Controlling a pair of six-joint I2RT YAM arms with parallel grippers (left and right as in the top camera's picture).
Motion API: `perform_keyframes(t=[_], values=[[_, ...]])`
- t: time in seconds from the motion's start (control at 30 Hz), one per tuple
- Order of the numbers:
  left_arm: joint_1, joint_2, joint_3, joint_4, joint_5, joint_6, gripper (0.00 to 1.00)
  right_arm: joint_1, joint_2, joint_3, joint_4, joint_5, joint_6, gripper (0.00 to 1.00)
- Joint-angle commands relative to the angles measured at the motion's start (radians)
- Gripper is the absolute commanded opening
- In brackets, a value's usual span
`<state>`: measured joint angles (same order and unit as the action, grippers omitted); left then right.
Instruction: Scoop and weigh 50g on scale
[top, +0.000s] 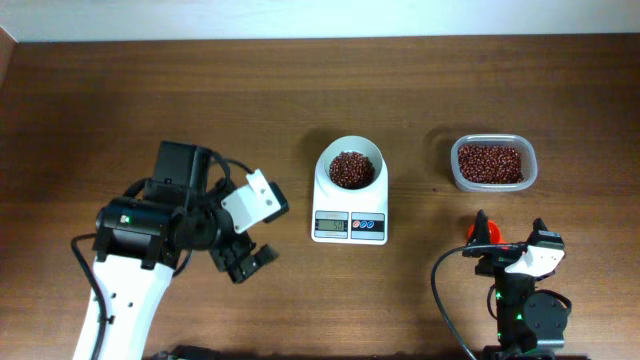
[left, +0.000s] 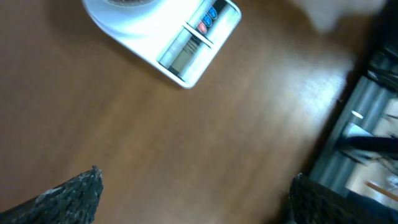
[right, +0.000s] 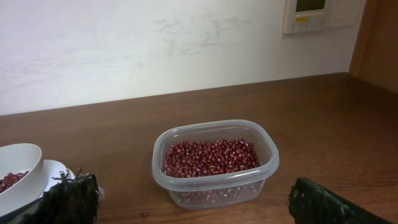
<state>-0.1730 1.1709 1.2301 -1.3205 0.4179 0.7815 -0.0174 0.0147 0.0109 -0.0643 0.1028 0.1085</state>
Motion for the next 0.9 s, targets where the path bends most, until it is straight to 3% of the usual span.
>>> perform_keyframes(t=[0.0,0.23,0.43,0.8,0.87], values=[[-0.003,-0.002,-0.002,-0.071,0.006,-0.010,0.99,-0.005,-0.011,-0.005,-0.010,-0.013,0.000,0.99],[-0.003,-0.063,-0.039,-0.129,0.005,-0.010,0.99,-0.005,-0.011,-0.005,-0.010,-0.013,0.000,0.99],[-0.001,-0.353,-0.215,-0.019,0.009,-0.010,0.99,-0.005,-0.011,-0.005,-0.010,-0.013,0.000,0.99],[-0.001,-0.742,-0.528,0.391,0.004,-0.018,0.99,-0.005,-0.011,-0.005,-0.010,-0.013,0.000,0.99],[-0.001,-0.813,-0.612,0.512,-0.026,-0.156,0.99,-0.005,-0.011,-0.005,-0.010,-0.013,0.000,0.99]])
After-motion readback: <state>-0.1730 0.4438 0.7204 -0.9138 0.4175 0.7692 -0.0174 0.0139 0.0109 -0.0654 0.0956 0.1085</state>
